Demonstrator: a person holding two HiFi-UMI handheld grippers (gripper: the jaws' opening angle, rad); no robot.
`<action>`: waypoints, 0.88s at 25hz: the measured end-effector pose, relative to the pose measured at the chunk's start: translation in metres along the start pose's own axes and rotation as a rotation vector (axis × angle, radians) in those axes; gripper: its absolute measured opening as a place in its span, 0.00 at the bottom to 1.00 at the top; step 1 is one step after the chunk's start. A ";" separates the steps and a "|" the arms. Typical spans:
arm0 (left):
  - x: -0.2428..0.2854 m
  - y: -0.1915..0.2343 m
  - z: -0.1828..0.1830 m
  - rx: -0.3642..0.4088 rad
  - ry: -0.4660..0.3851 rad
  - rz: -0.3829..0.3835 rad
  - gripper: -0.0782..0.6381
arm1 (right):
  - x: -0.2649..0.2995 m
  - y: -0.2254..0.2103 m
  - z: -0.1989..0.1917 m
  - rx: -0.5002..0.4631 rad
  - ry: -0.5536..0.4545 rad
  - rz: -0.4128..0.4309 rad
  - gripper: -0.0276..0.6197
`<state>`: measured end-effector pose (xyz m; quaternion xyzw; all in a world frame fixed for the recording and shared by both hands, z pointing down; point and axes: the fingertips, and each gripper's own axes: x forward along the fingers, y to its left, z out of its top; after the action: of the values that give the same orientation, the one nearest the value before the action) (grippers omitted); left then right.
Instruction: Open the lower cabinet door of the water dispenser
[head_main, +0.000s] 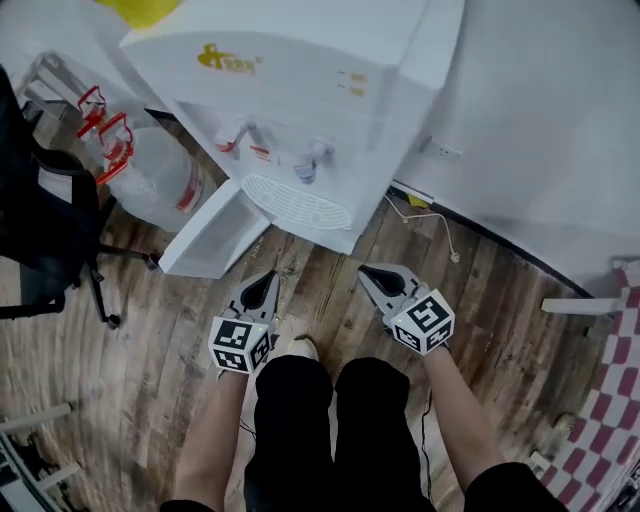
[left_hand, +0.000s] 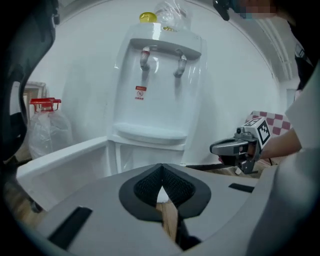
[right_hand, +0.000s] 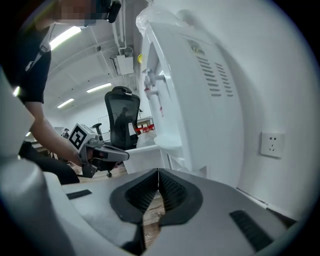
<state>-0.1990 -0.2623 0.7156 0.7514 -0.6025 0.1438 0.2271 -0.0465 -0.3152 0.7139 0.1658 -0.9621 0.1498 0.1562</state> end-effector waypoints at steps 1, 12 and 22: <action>-0.007 -0.007 0.008 -0.013 0.008 -0.001 0.13 | -0.009 0.005 0.011 0.013 -0.003 -0.005 0.08; -0.121 -0.082 0.131 -0.107 0.009 0.000 0.13 | -0.135 0.097 0.133 0.107 -0.007 -0.025 0.08; -0.230 -0.208 0.250 -0.042 -0.043 -0.056 0.13 | -0.261 0.166 0.225 0.107 0.001 -0.026 0.08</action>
<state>-0.0654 -0.1624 0.3541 0.7659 -0.5890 0.1085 0.2338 0.0706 -0.1714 0.3791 0.1865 -0.9504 0.1992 0.1495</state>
